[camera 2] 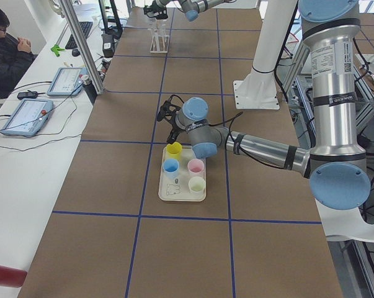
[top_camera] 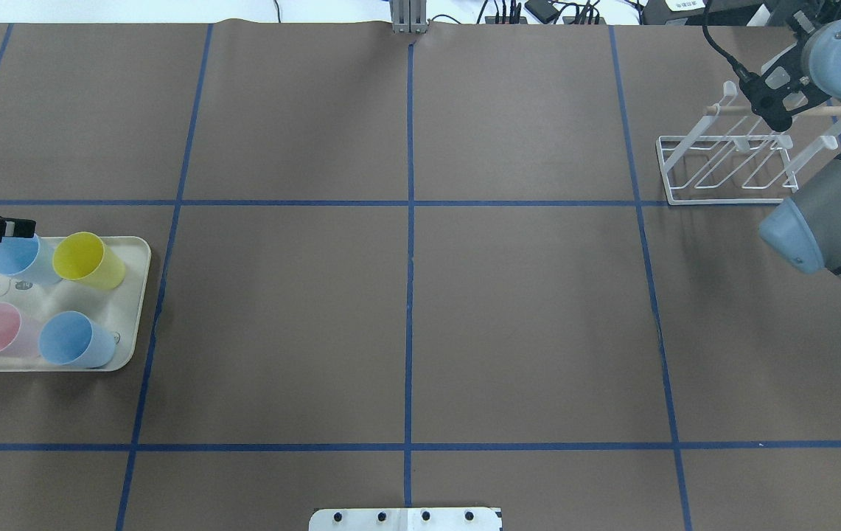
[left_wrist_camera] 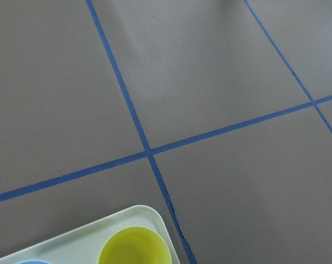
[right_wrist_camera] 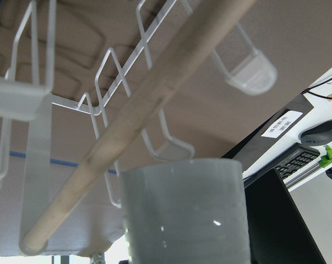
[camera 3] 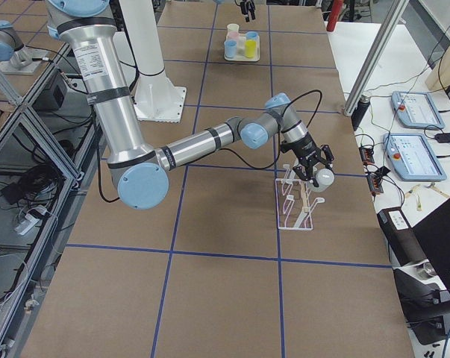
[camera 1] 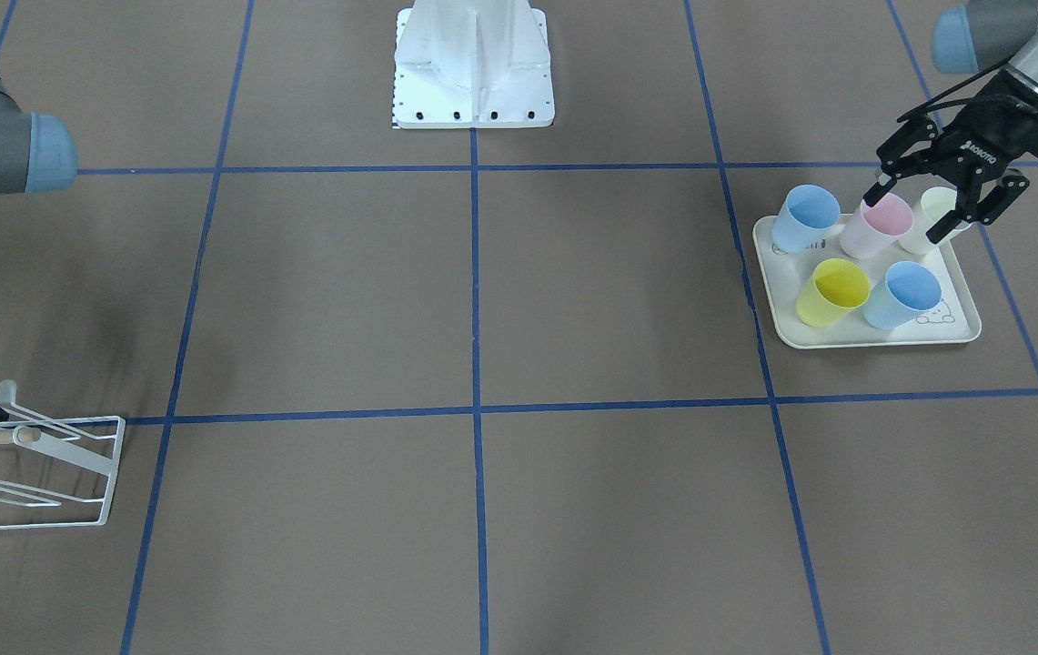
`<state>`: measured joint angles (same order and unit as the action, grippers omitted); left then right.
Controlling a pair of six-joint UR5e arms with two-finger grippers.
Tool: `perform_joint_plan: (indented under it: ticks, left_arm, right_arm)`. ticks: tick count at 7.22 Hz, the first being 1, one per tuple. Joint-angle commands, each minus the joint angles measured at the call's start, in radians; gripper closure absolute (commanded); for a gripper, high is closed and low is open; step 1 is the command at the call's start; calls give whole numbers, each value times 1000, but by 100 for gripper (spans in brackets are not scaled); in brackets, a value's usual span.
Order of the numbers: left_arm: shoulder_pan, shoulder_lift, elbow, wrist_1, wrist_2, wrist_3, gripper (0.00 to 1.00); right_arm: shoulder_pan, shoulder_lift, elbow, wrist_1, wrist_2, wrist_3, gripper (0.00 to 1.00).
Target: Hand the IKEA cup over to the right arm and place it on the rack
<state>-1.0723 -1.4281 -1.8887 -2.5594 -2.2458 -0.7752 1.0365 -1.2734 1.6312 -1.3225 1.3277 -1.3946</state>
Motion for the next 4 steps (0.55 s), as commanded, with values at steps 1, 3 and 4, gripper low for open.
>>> perform_joint_plan:
  ticks: [1,3,4]
  left_arm:
    - [0,0,2,-1,0,1,0]
    - [0,0,2,-1,0,1,0]
    - [0,0,2,-1,0,1,0]
  right_arm:
    - [-10,-1,-7,2,-4,6,100]
    - [-12,0,-20,3,-4,6,100]
    - [-12,0,-30,3,-4,6,100]
